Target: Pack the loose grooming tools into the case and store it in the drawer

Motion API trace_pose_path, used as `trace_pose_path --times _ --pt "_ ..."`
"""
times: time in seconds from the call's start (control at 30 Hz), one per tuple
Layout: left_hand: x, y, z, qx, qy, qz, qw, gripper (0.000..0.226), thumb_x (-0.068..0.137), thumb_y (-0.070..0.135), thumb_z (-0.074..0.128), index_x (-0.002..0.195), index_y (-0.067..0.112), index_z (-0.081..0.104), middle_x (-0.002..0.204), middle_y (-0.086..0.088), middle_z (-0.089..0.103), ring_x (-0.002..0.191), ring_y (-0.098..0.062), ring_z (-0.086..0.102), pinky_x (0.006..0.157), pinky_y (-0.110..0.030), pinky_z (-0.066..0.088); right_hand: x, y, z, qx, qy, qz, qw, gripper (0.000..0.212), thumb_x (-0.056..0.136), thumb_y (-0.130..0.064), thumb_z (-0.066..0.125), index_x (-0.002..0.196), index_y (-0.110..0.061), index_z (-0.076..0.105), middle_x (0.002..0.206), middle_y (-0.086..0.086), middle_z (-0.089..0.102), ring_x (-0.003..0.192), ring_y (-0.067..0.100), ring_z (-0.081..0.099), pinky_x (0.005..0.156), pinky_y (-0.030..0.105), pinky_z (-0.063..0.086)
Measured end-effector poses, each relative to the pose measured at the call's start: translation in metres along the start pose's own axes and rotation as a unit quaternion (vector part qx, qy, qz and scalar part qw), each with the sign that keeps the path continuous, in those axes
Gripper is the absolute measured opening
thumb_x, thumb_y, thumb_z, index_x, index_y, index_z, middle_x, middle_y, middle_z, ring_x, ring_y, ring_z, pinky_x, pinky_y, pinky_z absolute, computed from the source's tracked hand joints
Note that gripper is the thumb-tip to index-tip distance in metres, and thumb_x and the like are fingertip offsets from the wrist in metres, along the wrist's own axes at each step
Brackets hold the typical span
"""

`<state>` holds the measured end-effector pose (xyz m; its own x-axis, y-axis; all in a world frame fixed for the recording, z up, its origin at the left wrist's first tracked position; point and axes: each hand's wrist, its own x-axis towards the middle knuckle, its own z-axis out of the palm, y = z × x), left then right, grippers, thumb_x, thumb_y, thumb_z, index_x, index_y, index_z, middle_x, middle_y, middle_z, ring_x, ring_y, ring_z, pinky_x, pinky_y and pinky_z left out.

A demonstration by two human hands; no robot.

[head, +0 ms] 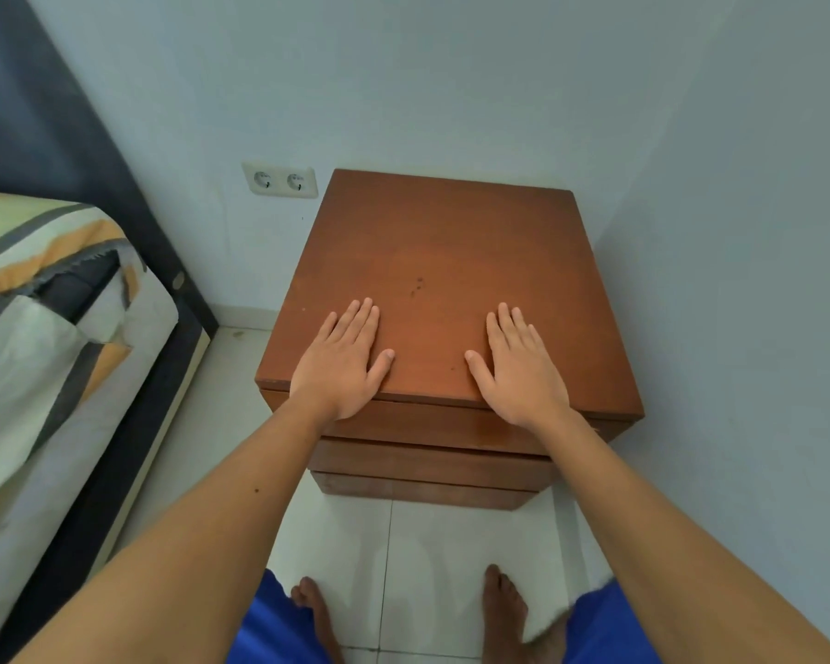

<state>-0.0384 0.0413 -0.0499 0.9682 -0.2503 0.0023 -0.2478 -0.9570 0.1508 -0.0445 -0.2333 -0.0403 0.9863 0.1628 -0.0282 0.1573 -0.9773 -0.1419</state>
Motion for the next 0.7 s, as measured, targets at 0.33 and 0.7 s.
trace_pose_path --times 0.33,0.7 --pt "0.000 -0.002 0.005 0.012 0.012 0.008 1.000 0.078 0.106 0.062 0.002 0.170 0.017 0.002 0.179 0.000 0.000 0.165 -0.014 -0.005 0.134 -0.038 -0.001 -0.001 -0.001 0.001 0.006 0.007 0.006 1.000 0.077 0.107 -0.060 0.012 0.167 -0.012 0.010 0.176 0.008 0.001 0.163 0.022 -0.004 0.132 0.040 0.002" --pt "-0.056 0.020 0.024 -0.072 0.164 -0.005 0.984 0.057 0.111 0.044 0.032 0.160 0.018 0.045 0.170 0.002 0.038 0.161 -0.006 0.012 0.133 -0.032 0.003 -0.085 0.004 0.020 0.104 0.068 -0.062 0.990 0.063 0.106 -0.054 0.037 0.164 -0.029 0.028 0.174 -0.014 0.000 0.159 0.004 -0.015 0.127 0.022 -0.007"
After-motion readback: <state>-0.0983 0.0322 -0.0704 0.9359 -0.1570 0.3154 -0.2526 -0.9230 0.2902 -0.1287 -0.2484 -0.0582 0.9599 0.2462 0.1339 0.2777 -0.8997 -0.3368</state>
